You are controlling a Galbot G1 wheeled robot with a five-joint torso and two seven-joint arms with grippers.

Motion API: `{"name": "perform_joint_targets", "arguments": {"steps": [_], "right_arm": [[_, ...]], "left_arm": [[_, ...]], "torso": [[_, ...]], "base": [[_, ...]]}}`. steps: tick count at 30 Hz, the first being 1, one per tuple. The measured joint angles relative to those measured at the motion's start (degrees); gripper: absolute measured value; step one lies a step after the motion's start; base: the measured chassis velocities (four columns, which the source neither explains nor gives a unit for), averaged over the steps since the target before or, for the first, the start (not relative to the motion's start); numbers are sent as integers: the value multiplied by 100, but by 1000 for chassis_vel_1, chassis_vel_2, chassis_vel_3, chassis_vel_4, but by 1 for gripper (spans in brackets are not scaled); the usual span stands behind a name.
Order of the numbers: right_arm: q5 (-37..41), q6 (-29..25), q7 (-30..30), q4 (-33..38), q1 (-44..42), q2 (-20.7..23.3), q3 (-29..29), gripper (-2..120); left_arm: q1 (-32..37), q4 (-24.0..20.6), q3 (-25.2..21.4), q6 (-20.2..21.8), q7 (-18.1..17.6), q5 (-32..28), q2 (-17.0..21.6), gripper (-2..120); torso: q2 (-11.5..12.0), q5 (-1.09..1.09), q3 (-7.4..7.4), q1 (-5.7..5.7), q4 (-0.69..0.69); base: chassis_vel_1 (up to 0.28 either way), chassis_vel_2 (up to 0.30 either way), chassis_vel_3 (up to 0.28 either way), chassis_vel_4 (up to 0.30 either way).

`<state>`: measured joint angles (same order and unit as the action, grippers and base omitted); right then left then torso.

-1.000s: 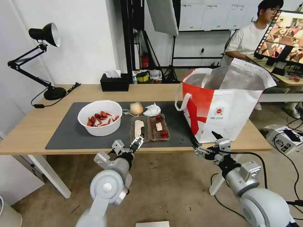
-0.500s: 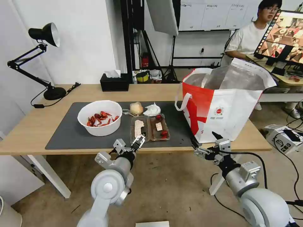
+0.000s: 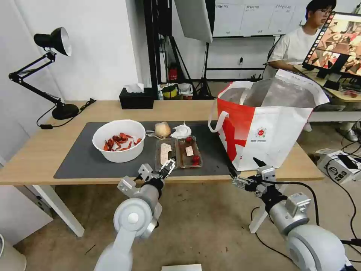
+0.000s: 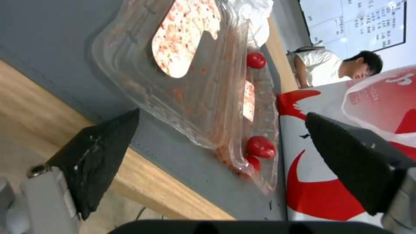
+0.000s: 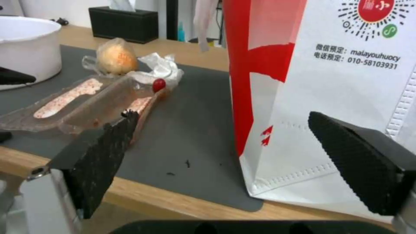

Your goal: Pick up the trash from the table and place it into the takeout bag.

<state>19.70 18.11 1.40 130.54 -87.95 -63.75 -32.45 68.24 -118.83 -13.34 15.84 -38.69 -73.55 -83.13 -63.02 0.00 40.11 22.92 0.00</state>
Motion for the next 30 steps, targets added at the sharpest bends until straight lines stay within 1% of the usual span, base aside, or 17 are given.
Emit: {"name": "perform_joint_targets", "arguments": {"steps": [3,7,13,14,16,18,22,30], "right_arm": [[-1,0,-1,-5,1,-4,2,100],[-6,0,-2,-24,4,-20,9,100],[-23,-6,-2,-34,3,-51,14,100],[-49,-14,-2,-39,-3,-69,16,100],[-57,-18,-2,-40,-6,-74,16,100],[-81,-58,-2,-40,-20,-81,18,100],[-72,-130,4,-20,-27,-61,-32,100],[-66,-132,10,7,-78,-68,-54,100]], "left_arm": [[-21,43,21,-20,3,6,-25,100],[-36,111,86,-242,72,44,-31,100],[-41,123,73,-307,178,-19,-33,100],[-39,88,60,-352,284,-52,-37,100],[-36,69,55,-375,335,-61,-38,100],[-17,-7,50,-479,536,-74,-37,100],[-34,-108,-9,-512,676,-73,-32,100],[-183,-180,-53,-521,741,-83,-14,100]], "torso": [[0,1,0,0,0],[0,0,0,0,0],[0,0,0,0,0],[0,0,0,0,0],[0,0,0,0,0],[0,0,0,0,0],[0,0,0,0,0],[0,0,0,0,0]], "base": [[0,0,0,0],[0,0,0,0],[0,0,0,0],[0,0,0,0],[0,0,0,0],[0,0,0,0],[0,0,0,0],[0,0,0,0]]}}
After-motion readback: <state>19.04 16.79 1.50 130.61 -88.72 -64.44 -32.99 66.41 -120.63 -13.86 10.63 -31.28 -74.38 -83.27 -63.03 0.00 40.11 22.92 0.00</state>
